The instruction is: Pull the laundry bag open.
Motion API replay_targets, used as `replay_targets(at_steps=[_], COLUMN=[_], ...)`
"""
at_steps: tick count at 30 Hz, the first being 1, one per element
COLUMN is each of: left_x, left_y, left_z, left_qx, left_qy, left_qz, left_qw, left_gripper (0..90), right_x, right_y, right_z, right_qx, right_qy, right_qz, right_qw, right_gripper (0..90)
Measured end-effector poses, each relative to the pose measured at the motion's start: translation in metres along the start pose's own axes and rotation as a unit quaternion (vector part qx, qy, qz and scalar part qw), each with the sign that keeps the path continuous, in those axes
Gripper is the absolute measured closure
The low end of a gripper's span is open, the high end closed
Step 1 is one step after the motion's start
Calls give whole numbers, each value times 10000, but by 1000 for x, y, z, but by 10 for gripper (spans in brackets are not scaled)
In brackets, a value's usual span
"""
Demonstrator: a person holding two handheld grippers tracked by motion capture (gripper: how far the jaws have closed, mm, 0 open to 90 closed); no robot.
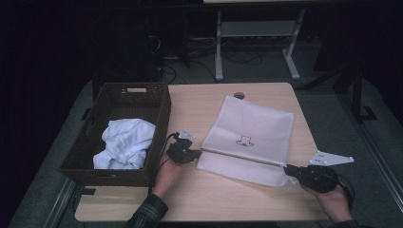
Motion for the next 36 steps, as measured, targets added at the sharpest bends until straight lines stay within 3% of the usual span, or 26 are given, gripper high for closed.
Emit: replay_targets(at_steps=[7,19,36], left_x=[-1,4,9], left_y=[-14,-54,-94], left_z=[-12,-39,-79], left_qx=[-6,-17,0], left_qy=[43,150,258], left_qz=[-138,-326,-492], left_qw=[9999,9994,9985], left_gripper=[868,864,863], right_x=[-15,-43,-81], right_y=[3,6,12], right_z=[3,3,-1], right_qx=[-43,-40,-15], right_qy=[125,419,835], right_qz=[-87,-272,-607], right_qw=[9999,9987,9947], right_gripper=[829,819,806])
Point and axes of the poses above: each handheld gripper's, and its own axes: z roughly backward along the jaws, y roughly out of its underside, x roughly to its left, the point moved 4 cm from there along -z, roughly forward along the jaws, and after that the axes turned 6 degrees about y, right-handed, at the moved point
